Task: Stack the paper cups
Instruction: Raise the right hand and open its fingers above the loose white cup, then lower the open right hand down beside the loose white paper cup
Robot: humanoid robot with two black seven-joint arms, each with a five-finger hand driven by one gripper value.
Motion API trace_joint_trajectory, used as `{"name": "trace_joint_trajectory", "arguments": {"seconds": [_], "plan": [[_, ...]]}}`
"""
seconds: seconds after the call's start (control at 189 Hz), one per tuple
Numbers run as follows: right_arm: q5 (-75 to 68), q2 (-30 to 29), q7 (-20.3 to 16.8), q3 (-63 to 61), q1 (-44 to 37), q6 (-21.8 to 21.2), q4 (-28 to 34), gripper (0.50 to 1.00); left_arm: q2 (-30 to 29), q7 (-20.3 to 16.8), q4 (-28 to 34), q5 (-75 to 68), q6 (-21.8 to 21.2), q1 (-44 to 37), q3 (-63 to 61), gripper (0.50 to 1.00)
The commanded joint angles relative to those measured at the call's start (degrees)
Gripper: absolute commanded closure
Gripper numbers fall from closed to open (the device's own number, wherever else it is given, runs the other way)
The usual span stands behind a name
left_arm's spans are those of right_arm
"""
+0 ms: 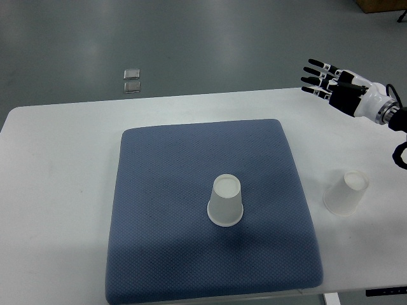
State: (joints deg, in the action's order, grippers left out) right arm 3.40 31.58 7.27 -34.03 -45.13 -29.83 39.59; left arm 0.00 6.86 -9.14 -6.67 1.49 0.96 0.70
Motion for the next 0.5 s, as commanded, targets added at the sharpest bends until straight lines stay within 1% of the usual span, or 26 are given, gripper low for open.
{"name": "trace_joint_trajectory", "arguments": {"seconds": [0.0, 0.063, 0.127, 0.211, 0.264, 0.497], "plan": [[1.87, 1.56, 2.22, 0.45, 0.04, -0.58, 0.23, 0.579, 0.00, 0.00, 0.00, -0.01, 0.00, 0.01, 0.09, 0.500], [2.84, 1.91, 2.22, 0.54, -0.22, -1.20, 0.31, 0.579, 0.00, 0.00, 0.00, -0.01, 0.00, 0.01, 0.00, 0.500], [5.12, 3.32, 2.22, 0.89, -0.66, -2.96, 0.31, 0.581, 0.00, 0.00, 0.00, -0.01, 0.00, 0.01, 0.00, 0.500], [11.28, 4.11, 2.31, 0.72, -1.01, -4.28, 0.49, 0.579, 0.00, 0.00, 0.00, -0.01, 0.00, 0.01, 0.00, 0.500], [16.10, 4.81, 2.49, 0.98, -1.36, -5.17, 1.89, 0.579, 0.00, 0.00, 0.00, -0.01, 0.00, 0.01, 0.00, 0.500], [33.34, 10.61, 2.49, 1.25, -2.33, -5.17, 7.26, 0.576, 0.00, 0.00, 0.00, -0.01, 0.00, 0.01, 0.00, 0.500]]}}
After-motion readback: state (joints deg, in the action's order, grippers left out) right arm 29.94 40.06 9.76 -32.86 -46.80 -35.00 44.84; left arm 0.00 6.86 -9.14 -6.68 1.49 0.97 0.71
